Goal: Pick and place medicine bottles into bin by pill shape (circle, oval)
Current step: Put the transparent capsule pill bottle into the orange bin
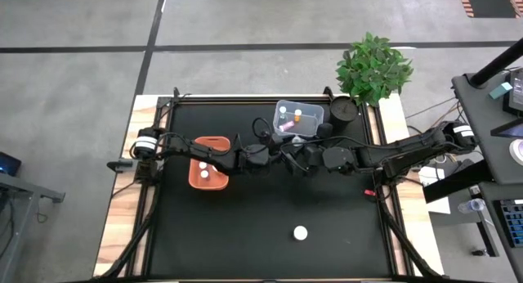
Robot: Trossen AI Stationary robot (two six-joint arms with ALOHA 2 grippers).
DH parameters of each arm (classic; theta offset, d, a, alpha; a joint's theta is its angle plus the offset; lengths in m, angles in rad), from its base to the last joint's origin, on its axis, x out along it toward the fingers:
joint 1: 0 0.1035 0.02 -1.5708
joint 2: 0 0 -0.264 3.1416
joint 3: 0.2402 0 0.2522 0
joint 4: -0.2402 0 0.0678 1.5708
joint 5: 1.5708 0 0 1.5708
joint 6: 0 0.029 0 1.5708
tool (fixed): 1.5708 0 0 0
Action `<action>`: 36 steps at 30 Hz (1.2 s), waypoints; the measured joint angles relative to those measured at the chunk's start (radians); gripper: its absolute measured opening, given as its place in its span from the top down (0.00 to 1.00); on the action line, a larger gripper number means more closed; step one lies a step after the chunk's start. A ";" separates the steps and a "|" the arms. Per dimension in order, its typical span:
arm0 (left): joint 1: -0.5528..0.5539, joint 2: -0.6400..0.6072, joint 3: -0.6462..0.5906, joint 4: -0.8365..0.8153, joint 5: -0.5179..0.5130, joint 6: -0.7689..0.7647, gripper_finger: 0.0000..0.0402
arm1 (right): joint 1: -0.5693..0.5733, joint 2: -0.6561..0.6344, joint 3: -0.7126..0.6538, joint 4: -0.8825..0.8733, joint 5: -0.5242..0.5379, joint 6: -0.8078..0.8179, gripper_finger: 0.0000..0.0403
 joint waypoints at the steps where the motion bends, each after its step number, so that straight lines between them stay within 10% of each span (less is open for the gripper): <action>1: 0.000 0.000 0.000 0.000 0.000 0.000 0.41 | 0.000 0.000 0.000 0.000 -0.001 -0.001 0.64; 15: 0.001 0.000 0.000 -0.010 -0.006 0.003 0.68 | 0.000 0.000 0.000 -0.005 -0.006 0.000 0.64; 36: 0.000 -0.002 0.001 -0.021 0.003 0.000 0.68 | 0.000 0.000 0.001 -0.002 -0.010 0.034 0.49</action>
